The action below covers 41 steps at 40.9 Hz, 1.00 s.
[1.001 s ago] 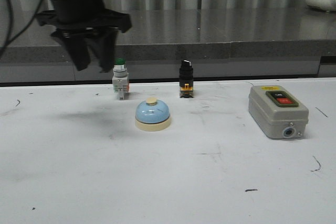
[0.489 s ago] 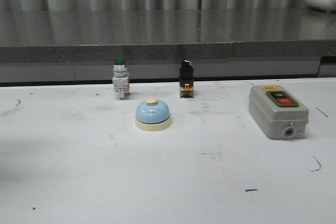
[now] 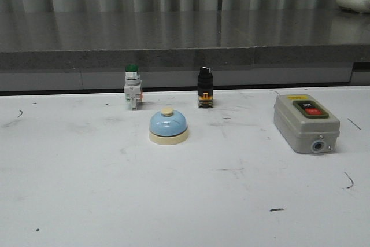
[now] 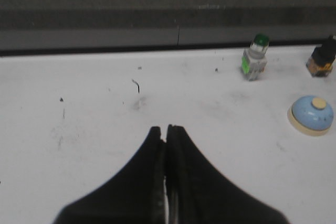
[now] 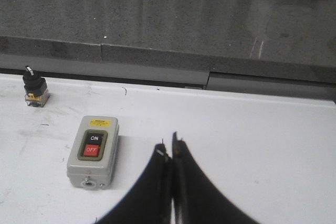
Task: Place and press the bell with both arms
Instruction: 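Move the closed right gripper over the top of the bell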
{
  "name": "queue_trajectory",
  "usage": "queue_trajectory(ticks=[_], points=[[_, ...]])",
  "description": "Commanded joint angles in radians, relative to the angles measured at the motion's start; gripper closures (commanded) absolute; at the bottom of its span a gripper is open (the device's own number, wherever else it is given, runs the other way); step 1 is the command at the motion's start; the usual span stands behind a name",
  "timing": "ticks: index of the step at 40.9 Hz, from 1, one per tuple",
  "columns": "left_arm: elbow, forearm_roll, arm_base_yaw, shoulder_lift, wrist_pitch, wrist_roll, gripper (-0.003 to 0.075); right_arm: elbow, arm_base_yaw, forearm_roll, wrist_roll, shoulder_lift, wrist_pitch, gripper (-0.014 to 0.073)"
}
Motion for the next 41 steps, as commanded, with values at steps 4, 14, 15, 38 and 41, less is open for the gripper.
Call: queue_trajectory(ticks=[4,14,15,38,41], points=[[0.07,-0.011,0.003,-0.199,-0.14,-0.014,0.074,-0.034,-0.003,0.001,-0.006,0.03,-0.071,0.0655],[0.106,-0.011,0.003,-0.301,-0.138,-0.014,0.074,-0.088,0.004,0.108,-0.006,0.227,-0.079,0.0655],[0.106,-0.011,0.003,-0.301,-0.138,-0.014,0.074,-0.104,0.01,0.116,-0.006,0.264,-0.082,0.0655],[0.106,-0.011,0.003,-0.301,-0.138,-0.014,0.074,-0.531,0.426,0.18,-0.006,1.03,-0.15,0.0655],[0.106,-0.011,0.003,-0.301,-0.138,-0.014,0.074,-0.603,0.469,0.18,-0.006,1.112,-0.147,0.0655]])
